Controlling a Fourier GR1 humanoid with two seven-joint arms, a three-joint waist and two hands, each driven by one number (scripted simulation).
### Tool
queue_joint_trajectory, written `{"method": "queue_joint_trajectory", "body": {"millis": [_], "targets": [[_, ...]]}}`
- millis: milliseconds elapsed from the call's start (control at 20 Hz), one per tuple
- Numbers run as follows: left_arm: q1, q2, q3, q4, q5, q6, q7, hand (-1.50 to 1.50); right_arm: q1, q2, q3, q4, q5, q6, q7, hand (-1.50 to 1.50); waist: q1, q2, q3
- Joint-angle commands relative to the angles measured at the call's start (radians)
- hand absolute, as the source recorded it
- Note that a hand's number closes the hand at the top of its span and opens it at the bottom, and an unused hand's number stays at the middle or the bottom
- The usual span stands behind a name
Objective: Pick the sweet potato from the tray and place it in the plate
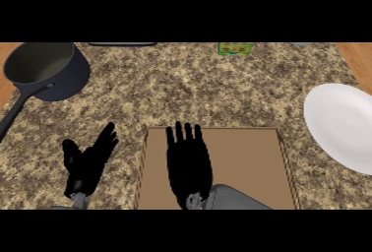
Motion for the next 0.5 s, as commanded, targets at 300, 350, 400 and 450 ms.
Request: {"method": "queue_joint_trajectory", "body": {"millis": [300,350,400,450], "targets": [[0.056,-0.011,0.024,0.039,-0.012,-0.036,-0.083,0.00,0.029,0.031,0.030,0.015,0.098,0.085,0.128,-1.50,-0.002,-0.001,0.000],[-0.009,-0.004,0.030,0.011,-0.009,-0.018,0.009,0.00,0.041,0.031,0.069,0.103,0.120,-0.019,0.112,-1.50,0.002,0.000,0.000],[-0.005,-0.043,0.009,0.055,-0.039,0.009,-0.028,0.00,0.044,0.031,0.013,0.112,0.153,0.016,0.062,-1.50,-0.004,0.001,0.000],[-0.031,-0.035,0.018,0.032,-0.029,0.003,0.001,0.00,0.008,0.031,0.039,0.118,0.121,-0.001,0.107,-1.50,0.003,0.001,0.000]]}}
